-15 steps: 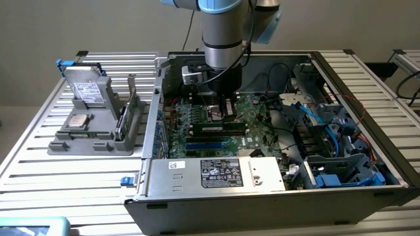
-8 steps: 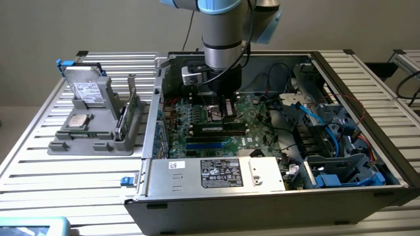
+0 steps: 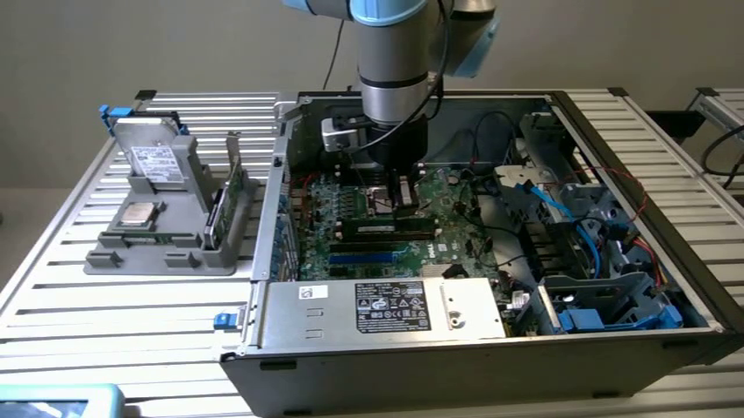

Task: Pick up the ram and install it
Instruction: 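Insert the ram into the slot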

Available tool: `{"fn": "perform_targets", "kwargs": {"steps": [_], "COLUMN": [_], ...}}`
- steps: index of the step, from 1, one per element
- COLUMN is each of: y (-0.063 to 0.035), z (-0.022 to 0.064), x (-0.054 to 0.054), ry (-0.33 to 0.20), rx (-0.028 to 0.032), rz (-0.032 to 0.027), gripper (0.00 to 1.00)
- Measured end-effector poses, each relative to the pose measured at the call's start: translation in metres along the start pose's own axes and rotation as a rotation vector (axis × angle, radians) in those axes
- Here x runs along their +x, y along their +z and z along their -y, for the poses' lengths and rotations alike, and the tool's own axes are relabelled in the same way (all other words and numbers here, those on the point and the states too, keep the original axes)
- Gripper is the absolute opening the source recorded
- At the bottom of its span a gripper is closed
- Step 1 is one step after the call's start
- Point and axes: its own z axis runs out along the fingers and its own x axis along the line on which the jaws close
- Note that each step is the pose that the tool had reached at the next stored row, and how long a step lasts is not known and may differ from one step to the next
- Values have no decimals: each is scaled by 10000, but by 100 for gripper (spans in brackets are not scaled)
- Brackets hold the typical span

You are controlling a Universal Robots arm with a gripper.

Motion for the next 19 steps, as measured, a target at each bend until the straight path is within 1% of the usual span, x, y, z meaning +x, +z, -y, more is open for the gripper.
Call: {"fn": "perform_targets", "kwargs": {"steps": [2, 3, 5, 6, 10, 12, 13, 15, 17, 19], "y": [0, 0, -2, -8, -75, -101, -113, -137, -167, -196], "z": [0, 0, 0, 1, 27, 59, 81, 124, 170, 218], "x": [0, 0, 0, 1, 10, 16, 19, 24, 31, 37], "ry": [0, 0, 0, -1, -3, -11, -17, -32, -50, -64], "rx": [0, 1, 1, 1, -4, -28, -59, -149, -259, -364], "rz": [0, 0, -1, -7, -36, -66, -84, -117, -132, -134], "gripper": [16, 22, 22, 28, 28, 28, 28, 28, 28, 28]}}
